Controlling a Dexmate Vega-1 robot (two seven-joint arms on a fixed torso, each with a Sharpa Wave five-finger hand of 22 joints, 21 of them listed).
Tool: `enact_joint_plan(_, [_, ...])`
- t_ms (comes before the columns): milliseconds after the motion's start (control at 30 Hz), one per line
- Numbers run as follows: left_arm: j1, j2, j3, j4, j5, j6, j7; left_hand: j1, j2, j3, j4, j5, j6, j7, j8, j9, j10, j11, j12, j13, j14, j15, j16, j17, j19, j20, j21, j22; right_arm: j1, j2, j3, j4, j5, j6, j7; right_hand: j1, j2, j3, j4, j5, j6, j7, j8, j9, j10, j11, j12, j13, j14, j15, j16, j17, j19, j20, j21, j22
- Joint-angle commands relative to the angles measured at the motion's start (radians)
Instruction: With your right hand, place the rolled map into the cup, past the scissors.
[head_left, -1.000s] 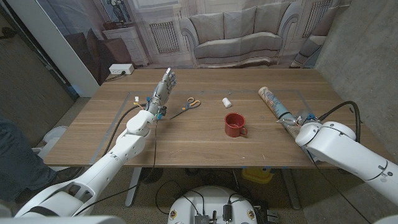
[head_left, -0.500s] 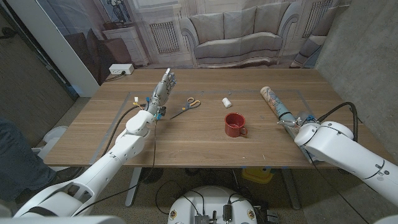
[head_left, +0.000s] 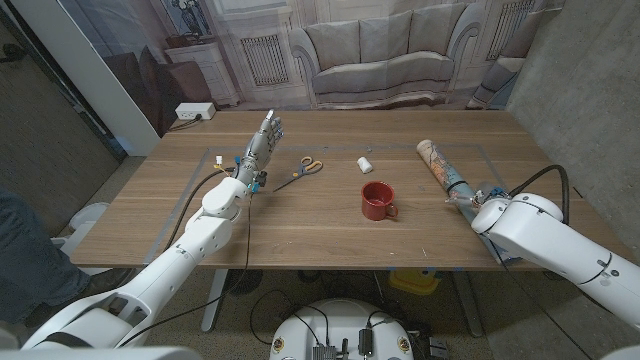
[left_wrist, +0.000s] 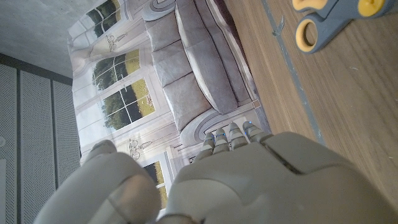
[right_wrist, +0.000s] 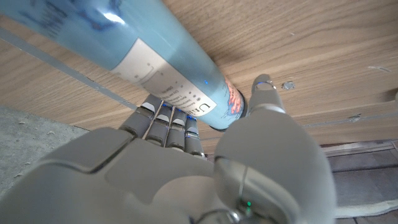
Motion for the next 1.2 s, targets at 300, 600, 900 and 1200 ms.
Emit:
enact_joint_plan(300, [0.005, -0.004, 0.003, -0.004, 0.004, 0.004, 0.013, 0.004, 0.006, -0.006, 0.001, -0.001, 0.003, -0.001, 0.002, 0.005, -0.001, -0.005, 0.004, 0.006, -0.002, 0.001, 0.002, 0.004, -0.002, 0.013, 0.007, 0.003, 0.042, -0.012, -0.037, 0.039, 0.022, -0.008, 0.006, 0.070, 0.028, 0.029, -0.012, 0.012, 0.009, -0.011, 0.004, 0.000, 0.016, -0.008, 0.002, 0.004, 0.018, -0.011, 0.004, 0.002, 0.021, -0.009, -0.010, 0.001])
enact_joint_plan(600, [0.010, -0.003, 0.001, -0.011, 0.005, 0.006, 0.022, 0.004, 0.007, -0.008, 0.001, -0.001, 0.004, -0.001, 0.002, 0.005, -0.001, -0.005, 0.004, 0.006, -0.002, 0.002, 0.002, 0.004, -0.003, 0.015, 0.007, 0.003, 0.051, -0.013, -0.047, 0.051, 0.018, -0.003, 0.009, 0.110, 0.043, 0.039, -0.017, 0.012, 0.014, -0.019, 0.005, 0.001, 0.024, -0.015, 0.003, 0.004, 0.024, -0.020, 0.004, 0.002, 0.032, -0.020, -0.012, 0.002])
enact_joint_plan(900, [0.010, -0.002, 0.001, -0.013, 0.006, 0.006, 0.023, 0.005, 0.008, -0.010, 0.001, -0.001, 0.005, -0.001, 0.002, 0.005, 0.000, -0.004, 0.004, 0.006, -0.002, 0.001, 0.002, 0.004, -0.003, 0.017, 0.007, 0.003, 0.059, -0.003, -0.067, 0.061, 0.006, -0.009, -0.021, 0.143, 0.052, 0.044, -0.017, 0.008, 0.027, -0.031, 0.008, 0.001, 0.036, -0.029, 0.005, 0.004, 0.041, -0.040, 0.008, 0.002, 0.048, -0.033, -0.012, 0.003])
enact_joint_plan(1200, [0.012, -0.004, 0.002, -0.014, 0.005, 0.006, 0.024, 0.005, 0.009, -0.011, 0.001, -0.001, 0.004, -0.001, 0.002, 0.005, 0.000, -0.005, 0.004, 0.006, -0.002, 0.001, 0.002, 0.004, -0.003, 0.018, 0.007, 0.003, 0.102, -0.026, -0.134, 0.075, 0.103, -0.009, -0.176, 0.171, 0.064, 0.042, -0.008, -0.003, 0.063, -0.060, 0.017, 0.003, 0.075, -0.051, 0.015, 0.004, 0.079, -0.072, 0.018, 0.004, 0.082, -0.066, -0.008, 0.004])
